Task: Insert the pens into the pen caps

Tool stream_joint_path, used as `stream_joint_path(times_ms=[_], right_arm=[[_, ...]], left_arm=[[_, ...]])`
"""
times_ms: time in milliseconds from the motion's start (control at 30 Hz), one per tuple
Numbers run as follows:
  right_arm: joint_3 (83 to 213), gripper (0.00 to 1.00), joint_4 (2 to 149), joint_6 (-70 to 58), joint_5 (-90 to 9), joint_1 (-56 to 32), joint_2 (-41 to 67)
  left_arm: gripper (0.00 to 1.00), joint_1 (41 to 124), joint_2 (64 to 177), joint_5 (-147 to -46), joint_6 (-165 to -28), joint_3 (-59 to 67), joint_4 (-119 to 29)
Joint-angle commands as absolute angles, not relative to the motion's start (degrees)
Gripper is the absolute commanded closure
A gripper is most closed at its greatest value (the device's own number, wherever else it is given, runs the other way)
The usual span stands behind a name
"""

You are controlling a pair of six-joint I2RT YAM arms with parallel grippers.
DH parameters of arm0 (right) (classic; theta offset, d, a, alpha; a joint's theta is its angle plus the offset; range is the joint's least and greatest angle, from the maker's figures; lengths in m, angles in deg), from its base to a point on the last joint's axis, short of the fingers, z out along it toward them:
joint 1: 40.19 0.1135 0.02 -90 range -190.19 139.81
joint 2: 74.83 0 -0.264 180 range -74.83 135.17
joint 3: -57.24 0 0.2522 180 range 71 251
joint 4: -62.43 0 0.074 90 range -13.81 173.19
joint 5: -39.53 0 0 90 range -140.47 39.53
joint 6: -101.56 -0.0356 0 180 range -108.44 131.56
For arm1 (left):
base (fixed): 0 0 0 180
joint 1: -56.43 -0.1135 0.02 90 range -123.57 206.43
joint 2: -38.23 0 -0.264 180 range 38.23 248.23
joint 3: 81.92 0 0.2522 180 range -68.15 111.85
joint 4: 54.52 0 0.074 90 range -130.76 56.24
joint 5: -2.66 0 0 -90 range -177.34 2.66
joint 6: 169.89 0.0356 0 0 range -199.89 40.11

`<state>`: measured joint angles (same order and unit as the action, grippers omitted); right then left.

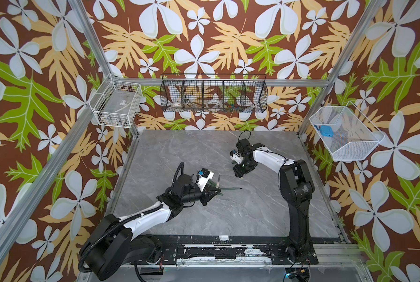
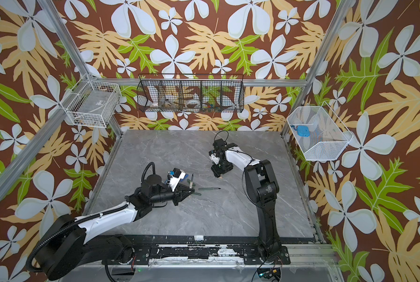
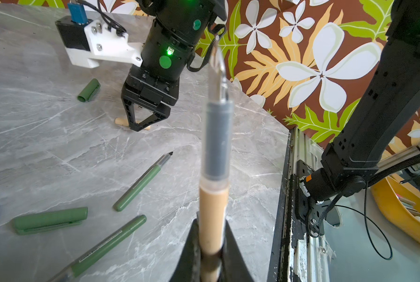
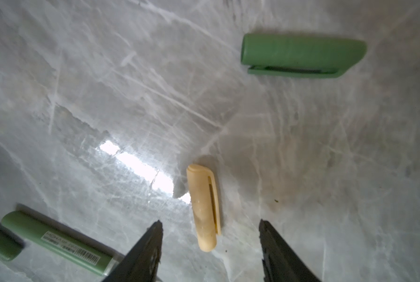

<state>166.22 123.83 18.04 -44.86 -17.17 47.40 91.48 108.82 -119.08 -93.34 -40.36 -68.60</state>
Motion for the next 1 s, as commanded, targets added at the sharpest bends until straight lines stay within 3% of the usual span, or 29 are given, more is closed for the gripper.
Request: stream_joint_path(times_ms=[0,333,433,600,967], right_arm=[[167.0,0.38,125.6,18.7,-46.7,-17.1,48.2],[169.3,0.49,126.2,17.7,-46.5,-15.6,51.8],[170.6,0.57,127.4,17.1,-47.3,-15.5,53.1],[170.5,0.57,128.8,16.9,-49.5,-15.5,53.3],[168.3,0.69,128.8,16.2,-48.7,-15.6,52.5]], left_arm=[[1.0,91.5,108.5,-119.1,-93.2,-40.6,-69.8],[1.0,91.5,108.2,-118.8,-93.1,-40.7,-69.7],[1.0,91.5,108.2,-118.8,-93.1,-40.6,-69.6],[1.0,91.5,108.2,-118.9,-93.0,-40.6,-69.5],[1.0,91.5,108.1,-118.8,-93.1,-40.9,-70.0]])
